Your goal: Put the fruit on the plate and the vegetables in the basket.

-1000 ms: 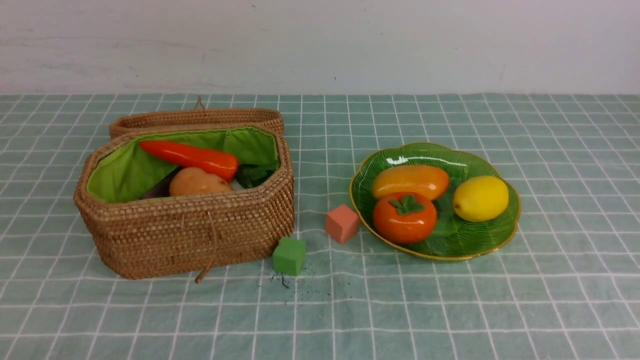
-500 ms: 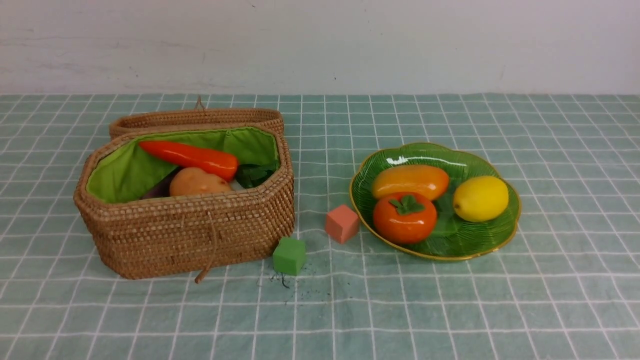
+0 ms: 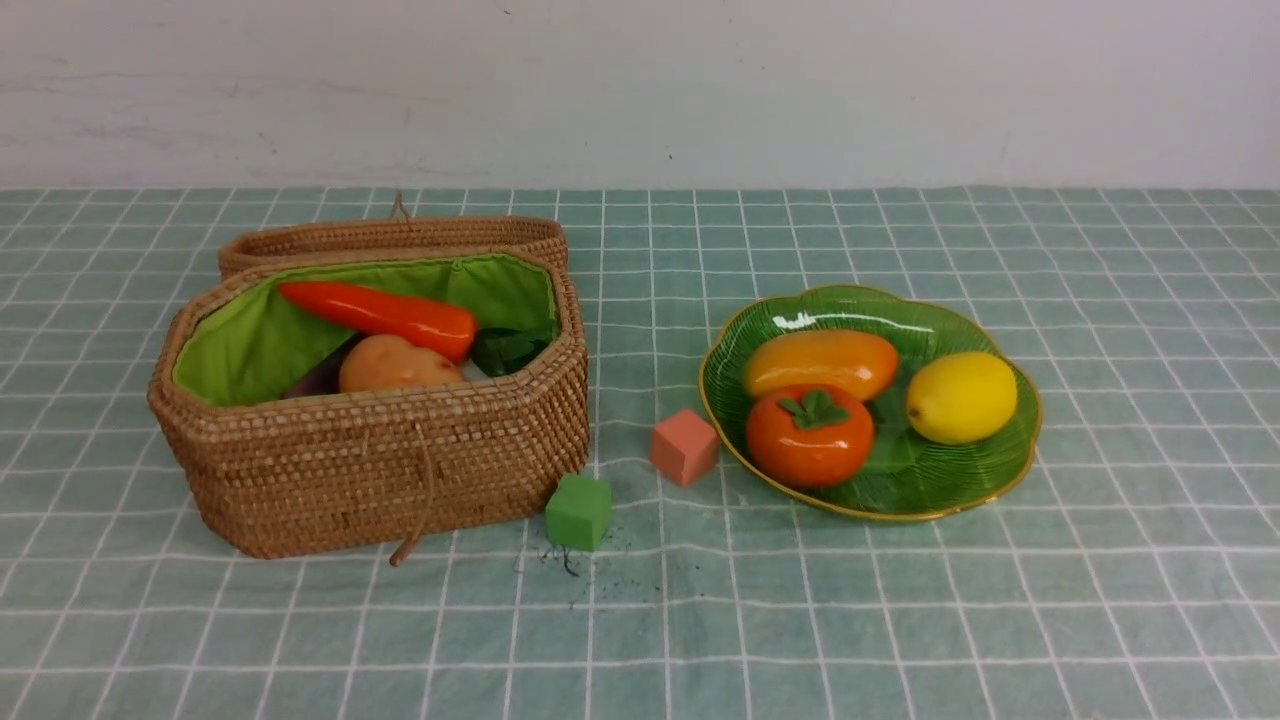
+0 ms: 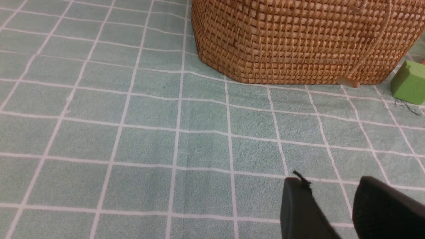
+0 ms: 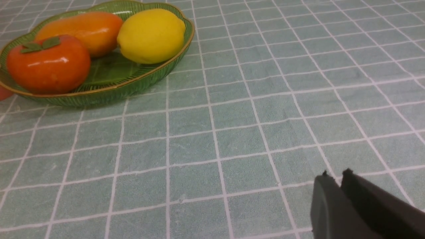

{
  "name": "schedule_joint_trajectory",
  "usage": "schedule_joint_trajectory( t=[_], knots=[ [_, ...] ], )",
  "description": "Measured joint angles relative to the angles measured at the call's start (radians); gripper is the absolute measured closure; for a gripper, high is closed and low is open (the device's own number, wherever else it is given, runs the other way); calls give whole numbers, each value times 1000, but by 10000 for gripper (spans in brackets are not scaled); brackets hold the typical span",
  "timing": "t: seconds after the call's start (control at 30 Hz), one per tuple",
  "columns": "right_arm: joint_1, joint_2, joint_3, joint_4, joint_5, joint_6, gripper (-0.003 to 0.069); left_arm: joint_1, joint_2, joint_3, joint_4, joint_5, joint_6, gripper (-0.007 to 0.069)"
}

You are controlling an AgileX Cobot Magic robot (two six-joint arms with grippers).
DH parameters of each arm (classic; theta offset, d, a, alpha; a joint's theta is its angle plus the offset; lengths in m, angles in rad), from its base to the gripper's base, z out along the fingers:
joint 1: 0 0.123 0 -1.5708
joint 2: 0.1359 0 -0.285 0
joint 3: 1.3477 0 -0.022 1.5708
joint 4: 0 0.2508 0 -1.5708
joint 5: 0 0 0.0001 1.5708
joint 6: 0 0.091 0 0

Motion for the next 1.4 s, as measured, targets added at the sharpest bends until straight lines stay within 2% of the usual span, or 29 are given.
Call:
schedule_joint_trajectory(
  t=[1.4],
  knots=[
    [0, 0, 0, 0, 0, -2, 540, 0, 0, 0, 0, 0, 0, 386]
  ],
)
